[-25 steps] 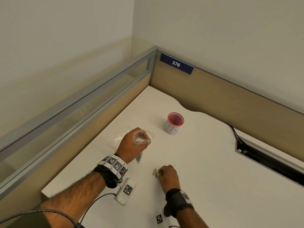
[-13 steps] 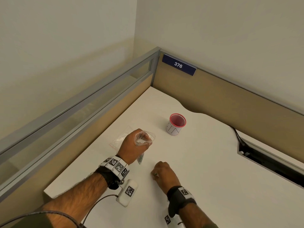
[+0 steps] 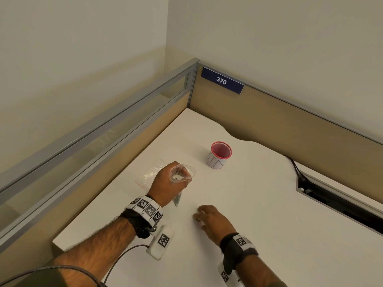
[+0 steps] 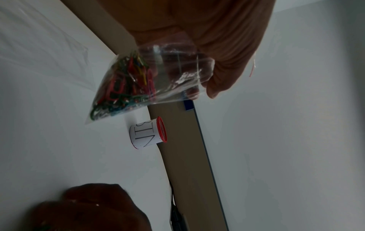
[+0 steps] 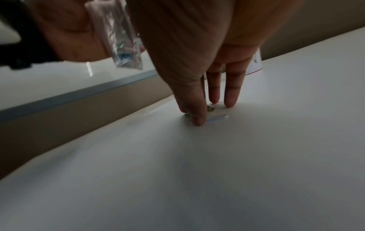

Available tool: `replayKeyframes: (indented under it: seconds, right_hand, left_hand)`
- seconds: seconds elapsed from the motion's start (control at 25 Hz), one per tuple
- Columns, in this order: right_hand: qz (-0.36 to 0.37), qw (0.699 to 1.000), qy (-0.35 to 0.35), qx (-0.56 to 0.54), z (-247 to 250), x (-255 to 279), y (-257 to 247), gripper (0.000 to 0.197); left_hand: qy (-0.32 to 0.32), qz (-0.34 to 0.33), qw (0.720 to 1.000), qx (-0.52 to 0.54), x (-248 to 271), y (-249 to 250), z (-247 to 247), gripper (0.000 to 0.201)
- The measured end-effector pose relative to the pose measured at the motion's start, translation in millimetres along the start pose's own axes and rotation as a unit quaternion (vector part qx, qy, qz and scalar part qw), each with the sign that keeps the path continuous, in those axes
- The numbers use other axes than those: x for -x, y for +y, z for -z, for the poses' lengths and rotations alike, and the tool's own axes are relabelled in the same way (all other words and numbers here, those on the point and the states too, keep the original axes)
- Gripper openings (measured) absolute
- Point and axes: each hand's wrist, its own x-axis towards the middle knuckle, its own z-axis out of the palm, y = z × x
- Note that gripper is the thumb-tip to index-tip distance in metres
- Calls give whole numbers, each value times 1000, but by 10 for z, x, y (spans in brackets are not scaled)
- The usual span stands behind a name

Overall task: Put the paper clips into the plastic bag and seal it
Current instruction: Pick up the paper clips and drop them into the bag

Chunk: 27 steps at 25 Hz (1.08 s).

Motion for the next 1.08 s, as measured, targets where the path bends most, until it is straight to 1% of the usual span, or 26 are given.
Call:
replayKeyframes:
  seconds: [0.08, 0.16, 0.24, 0.36, 0.44, 0.6, 0.64, 0.72, 0.84, 0.92, 1.0, 1.08]
  right_hand:
    - [20, 999, 17, 36, -56, -49, -27, 29]
    - [23, 998, 30, 58, -67, -87, -29, 22]
    - [15, 997, 29, 72, -61, -120, -36, 20]
    - [-6, 998, 19, 65, -35, -172, -54, 19]
    - [-30, 999, 20, 40, -20, -207, -47, 19]
    - [-106, 992, 40, -59, 100, -189, -16, 19]
    - [-125, 987, 58, -87, 175, -166, -5, 18]
    - [-147, 972, 117, -144, 408, -95, -2, 16]
    - [-105, 945, 223, -215, 927, 22, -143, 12]
    - [-56, 937, 265, -222, 1316, 73, -361, 11]
    - [-2, 934, 290, -208, 1622, 67, -609, 11]
    - [36, 943, 281, -173, 1763, 14, -817, 10]
  left_hand:
    - [-2, -4, 1000, -7, -4, 7, 0, 14]
    - [0, -4, 1000, -6, -12, 10, 22, 14]
    - [4, 2, 1000, -2, -24, -4, 49, 14]
    - [9, 3, 1000, 2, -20, 8, 52, 14]
    - [9, 0, 1000, -6, -20, 12, 37, 14]
    - [4, 0, 1000, -13, -16, -12, 41, 14]
    - [3, 0, 1000, -14, -18, -18, 45, 14]
    - [2, 2, 1000, -19, -19, -21, 53, 15]
    - [2, 8, 1000, -18, -33, -45, 46, 15]
    - [-2, 7, 1000, -17, -37, -59, 21, 17]
    - [-10, 2, 1000, -24, -43, -57, -20, 17]
    - [-17, -4, 999, -28, -45, -28, -58, 16]
